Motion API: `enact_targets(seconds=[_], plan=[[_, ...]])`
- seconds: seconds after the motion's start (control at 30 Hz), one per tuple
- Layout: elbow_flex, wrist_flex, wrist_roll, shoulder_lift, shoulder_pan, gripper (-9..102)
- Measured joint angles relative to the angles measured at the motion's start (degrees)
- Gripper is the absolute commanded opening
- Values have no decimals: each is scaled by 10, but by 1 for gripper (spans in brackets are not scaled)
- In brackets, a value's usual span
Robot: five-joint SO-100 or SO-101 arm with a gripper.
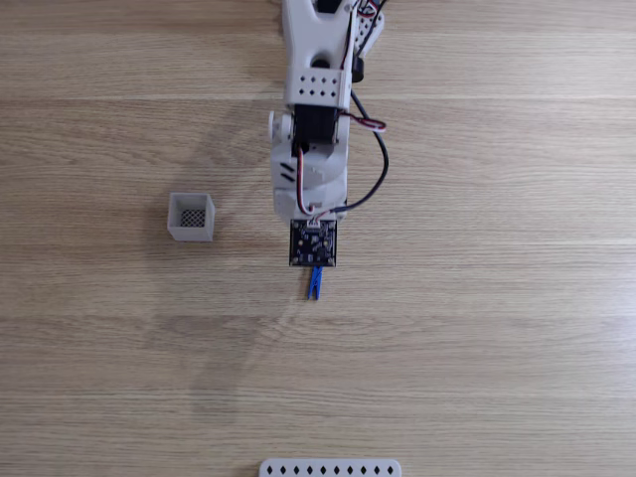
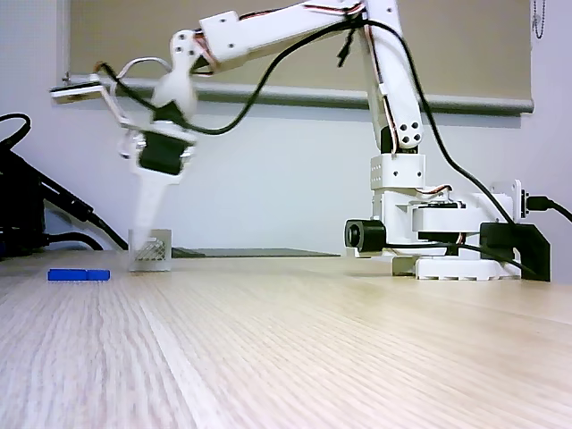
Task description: Grasp a peg and put it in the crate.
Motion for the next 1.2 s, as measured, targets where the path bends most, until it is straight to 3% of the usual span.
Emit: enact_targets(seconds=[0.13, 0.47, 0.77, 0.9, 1.07, 1.2], plan=[[-40, -14, 0, -31, 0, 24], [-60, -95, -4, -90, 0, 24], [-60, -105, -1, -112, 18, 24], [-70, -105, -1, -120, 18, 17], [-76, -105, 13, -125, 18, -3], [-76, -105, 56, -126, 18, 1]])
